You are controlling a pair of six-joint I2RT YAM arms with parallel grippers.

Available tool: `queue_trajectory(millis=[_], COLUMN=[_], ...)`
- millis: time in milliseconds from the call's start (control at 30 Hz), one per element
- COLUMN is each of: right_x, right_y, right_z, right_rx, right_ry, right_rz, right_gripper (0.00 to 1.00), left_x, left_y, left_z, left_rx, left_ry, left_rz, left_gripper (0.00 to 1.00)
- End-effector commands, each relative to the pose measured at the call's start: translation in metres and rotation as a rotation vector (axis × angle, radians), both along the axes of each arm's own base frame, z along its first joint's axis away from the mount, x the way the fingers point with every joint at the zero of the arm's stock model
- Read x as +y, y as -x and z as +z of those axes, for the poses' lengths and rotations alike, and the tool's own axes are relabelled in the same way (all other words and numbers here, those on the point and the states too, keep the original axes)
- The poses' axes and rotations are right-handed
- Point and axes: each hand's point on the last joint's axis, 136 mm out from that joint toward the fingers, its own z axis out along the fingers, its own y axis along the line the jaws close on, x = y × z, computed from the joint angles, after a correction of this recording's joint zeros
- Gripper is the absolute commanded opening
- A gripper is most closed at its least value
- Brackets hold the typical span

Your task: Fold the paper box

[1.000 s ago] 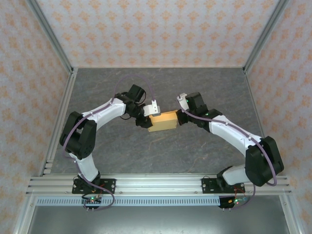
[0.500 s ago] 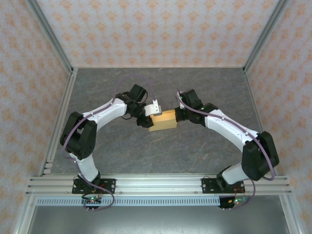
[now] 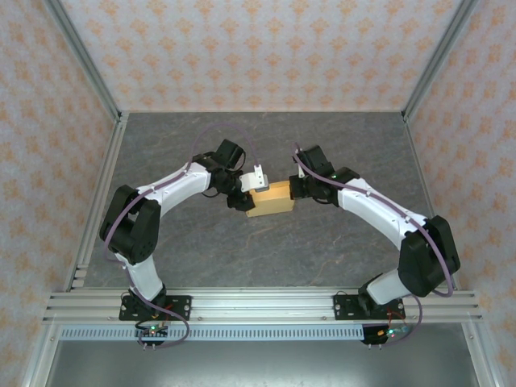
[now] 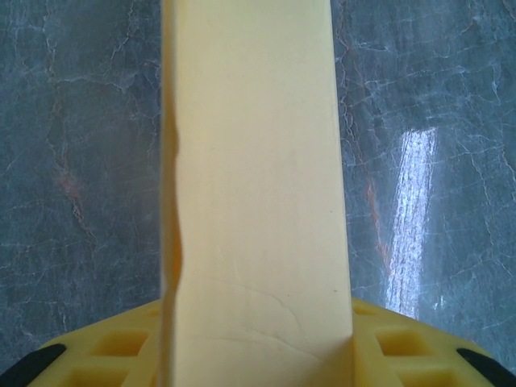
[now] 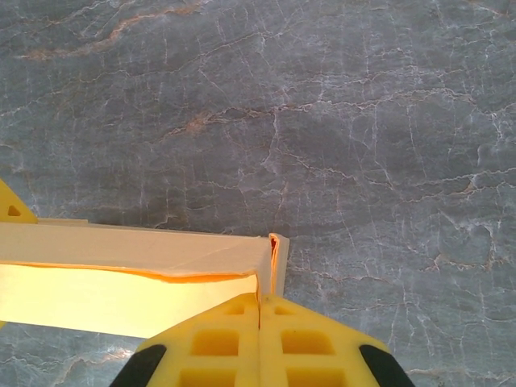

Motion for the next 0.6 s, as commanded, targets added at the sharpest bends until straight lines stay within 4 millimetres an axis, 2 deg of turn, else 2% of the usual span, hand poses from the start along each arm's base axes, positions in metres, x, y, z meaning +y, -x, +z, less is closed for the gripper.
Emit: queue_trajectory(millis=[0,233,567], right_x=[0.001,0.003,0.005], right_y=[-0.005,-0.003,-0.004], right_z=[0.008,0.005,0.022], right_rx=[-0.013,0.003,-0.003], right_ry=[0.003,-0.012,-0.025], right_rz=[-0.025,-0.037,-0.042], right_gripper=[0.03,0.02,0.02], left_x=[0.005,0.005,0.006], left_y=[-0.002,-0.004,-0.004], left_z=[-0.002,-0.003,-0.006], left_rx=[0.004,0.003,0.0], left_ry=[-0.046,-0.05,-0.068], left_rz=[0.026,0.032,0.028], left_gripper=[0.35,0.34,0.34])
